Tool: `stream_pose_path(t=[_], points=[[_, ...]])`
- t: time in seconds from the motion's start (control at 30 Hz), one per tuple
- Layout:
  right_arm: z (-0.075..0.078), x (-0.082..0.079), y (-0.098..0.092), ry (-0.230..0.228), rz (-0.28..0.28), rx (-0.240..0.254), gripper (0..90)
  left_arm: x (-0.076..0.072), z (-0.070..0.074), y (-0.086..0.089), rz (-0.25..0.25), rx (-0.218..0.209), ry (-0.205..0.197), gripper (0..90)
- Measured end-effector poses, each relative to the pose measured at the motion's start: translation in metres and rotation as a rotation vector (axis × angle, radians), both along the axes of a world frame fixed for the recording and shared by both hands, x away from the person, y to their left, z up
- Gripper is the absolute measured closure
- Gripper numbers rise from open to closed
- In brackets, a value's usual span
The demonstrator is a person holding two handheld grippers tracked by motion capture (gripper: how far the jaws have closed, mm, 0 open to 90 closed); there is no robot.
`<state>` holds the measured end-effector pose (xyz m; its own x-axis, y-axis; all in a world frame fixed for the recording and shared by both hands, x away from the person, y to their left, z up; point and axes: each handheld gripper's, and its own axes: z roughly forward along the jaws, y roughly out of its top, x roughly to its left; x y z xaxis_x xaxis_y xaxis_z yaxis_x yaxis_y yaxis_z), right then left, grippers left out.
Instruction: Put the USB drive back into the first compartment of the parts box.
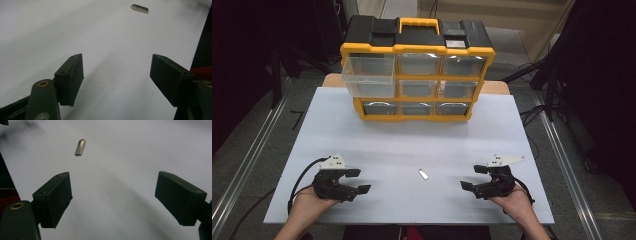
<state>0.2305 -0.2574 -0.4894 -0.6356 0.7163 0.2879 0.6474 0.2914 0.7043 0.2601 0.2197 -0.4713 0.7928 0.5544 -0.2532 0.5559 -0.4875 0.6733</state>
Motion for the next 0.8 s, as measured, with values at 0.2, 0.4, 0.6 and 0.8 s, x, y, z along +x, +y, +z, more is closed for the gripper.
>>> stream_pose_path(t=[0.2, 0.4, 0.6, 0.8], points=[[0.0005, -0.0007, -0.0006, 0.014, -0.007, 0.025, 12.2, 0.0015, 0.0010, 0.0006, 0.000, -0.015, 0.023, 24.2], [-0.0001, 0.0000, 0.0001, 0.019, 0.001, 0.037, 12.3, 0.0021, 0.0021, 0.0031, 0.011, -0.008, 0.013, 24.2], [-0.0009, -0.0002, 0.0011, 0.028, 0.011, 0.028, 12.4, 0.0025, 0.0029, 0.0054, 0.025, -0.014, 0.003, 24.6], [-0.0008, -0.0003, 0.0001, 0.032, 0.005, 0.030, 12.3, 0.0024, 0.0030, 0.0049, 0.018, -0.007, 0.002, 24.6]])
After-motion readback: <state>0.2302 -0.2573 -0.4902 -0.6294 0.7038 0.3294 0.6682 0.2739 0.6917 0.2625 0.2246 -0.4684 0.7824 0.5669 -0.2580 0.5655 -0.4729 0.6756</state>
